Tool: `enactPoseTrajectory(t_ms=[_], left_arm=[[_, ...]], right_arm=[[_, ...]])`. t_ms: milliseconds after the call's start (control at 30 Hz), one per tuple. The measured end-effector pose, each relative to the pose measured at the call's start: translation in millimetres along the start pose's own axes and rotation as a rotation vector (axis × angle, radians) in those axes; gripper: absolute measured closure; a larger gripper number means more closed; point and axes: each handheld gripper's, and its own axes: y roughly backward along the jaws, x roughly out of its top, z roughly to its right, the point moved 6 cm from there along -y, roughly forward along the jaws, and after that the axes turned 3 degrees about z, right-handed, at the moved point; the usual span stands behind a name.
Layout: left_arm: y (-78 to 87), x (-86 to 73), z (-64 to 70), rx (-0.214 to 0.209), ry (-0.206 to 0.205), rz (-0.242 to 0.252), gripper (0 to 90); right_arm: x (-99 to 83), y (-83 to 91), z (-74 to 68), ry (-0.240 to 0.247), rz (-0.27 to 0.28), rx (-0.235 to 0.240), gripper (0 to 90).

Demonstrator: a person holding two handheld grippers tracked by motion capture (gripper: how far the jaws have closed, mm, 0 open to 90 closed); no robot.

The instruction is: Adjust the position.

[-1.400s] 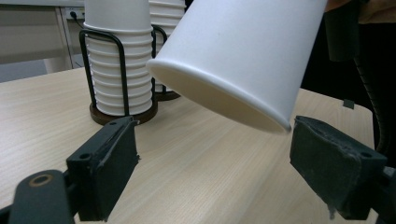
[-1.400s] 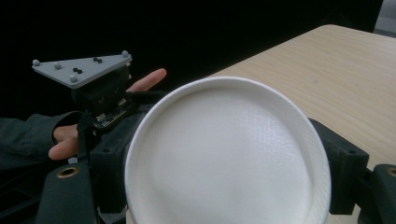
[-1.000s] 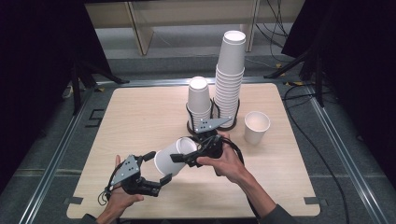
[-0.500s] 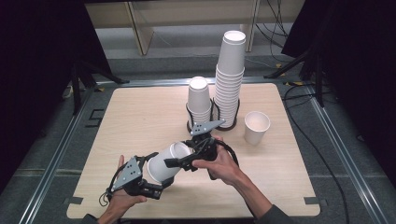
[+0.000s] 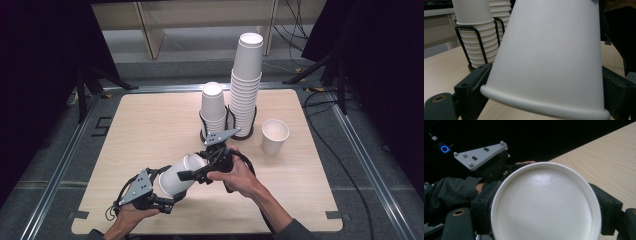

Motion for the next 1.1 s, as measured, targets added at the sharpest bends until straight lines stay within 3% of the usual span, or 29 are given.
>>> enactPoseTrajectory(t_ms=[133, 200, 233, 300, 367, 400, 467, 533, 633, 667, 700, 767, 800, 867, 933, 967, 1067, 1100], left_arm=[[-1.4, -0.9, 0.9, -0.012, 0.003, -0.005, 12.3], [0.1, -3.6, 0.2, -0.013, -0.003, -0.042, 13.0], [-1.7, -4.1, 0.7, -0.017, 0.006, -0.028, 13.3], [-0.6, -5.9, 0.0, -0.016, -0.001, -0.062, 13.8], [-2.3, -6.6, 0.3, -0.025, -0.005, -0.057, 14.2], [-1.3, -7.5, 0.5, -0.023, -0.012, -0.081, 14.3], [-2.1, -9.9, 1.1, -0.03, -0.033, -0.107, 14.3], [-2.5, -12.3, 3.2, -0.044, -0.045, -0.133, 14.3], [-3.6, -14.5, 5.9, -0.058, -0.067, -0.169, 14.3], [-3.5, -15.4, 7.3, -0.069, -0.071, -0.186, 14.3], [-4.3, -16.1, 8.2, -0.072, -0.075, -0.185, 14.3], [-3.7, -17.5, 8.9, -0.079, -0.095, -0.211, 14.3], [-3.6, -18.0, 9.8, -0.087, -0.093, -0.221, 14.3], [-3.4, -19.1, 9.7, -0.086, -0.103, -0.242, 14.3], [-2.9, -20.2, 9.7, -0.093, -0.11, -0.264, 14.3], [-3.5, -20.7, 10.0, -0.094, -0.108, -0.262, 14.3], [-3.9, -22.0, 11.0, -0.096, -0.112, -0.273, 14.3], [-3.1, -21.7, 10.6, -0.098, -0.12, -0.285, 14.3]], right_arm=[[-2.2, 1.9, 2.0, 0.005, -0.025, -0.009, 20.5], [-3.9, 2.8, 4.7, 0.079, -0.064, -0.051, 17.7], [-4.5, 3.7, 4.6, 0.098, -0.083, -0.065, 17.2], [-5.7, 6.6, 4.0, 0.129, -0.127, -0.091, 16.9], [-6.8, 8.9, 2.5, 0.148, -0.157, -0.106, 16.2], [-8.4, 9.6, 2.1, 0.156, -0.185, -0.122, 16.0], [-8.0, 11.5, 2.9, 0.219, -0.217, -0.159, 15.7], [-7.7, 13.4, 1.2, 0.257, -0.248, -0.166, 16.0], [-10.9, 15.2, -1.3, 0.286, -0.302, -0.164, 16.0], [-13.5, 15.6, -4.2, 0.253, -0.321, -0.169, 16.1], [-14.6, 13.9, -2.4, 0.308, -0.34, -0.168, 16.1], [-18.5, 11.0, -3.6, 0.33, -0.376, -0.167, 16.5], [-22.3, 10.4, -7.3, 0.291, -0.404, -0.172, 16.8], [-24.7, 7.5, -7.6, 0.313, -0.423, -0.181, 17.7], [-25.3, 5.1, -5.3, 0.366, -0.439, -0.184, 17.6], [-27.5, 4.8, -7.1, 0.34, -0.453, -0.192, 17.7], [-30.6, 2.5, -6.3, 0.377, -0.483, -0.201, 18.3], [-32.2, 2.2, -7.5, 0.361, -0.493, -0.208, 18.4]])
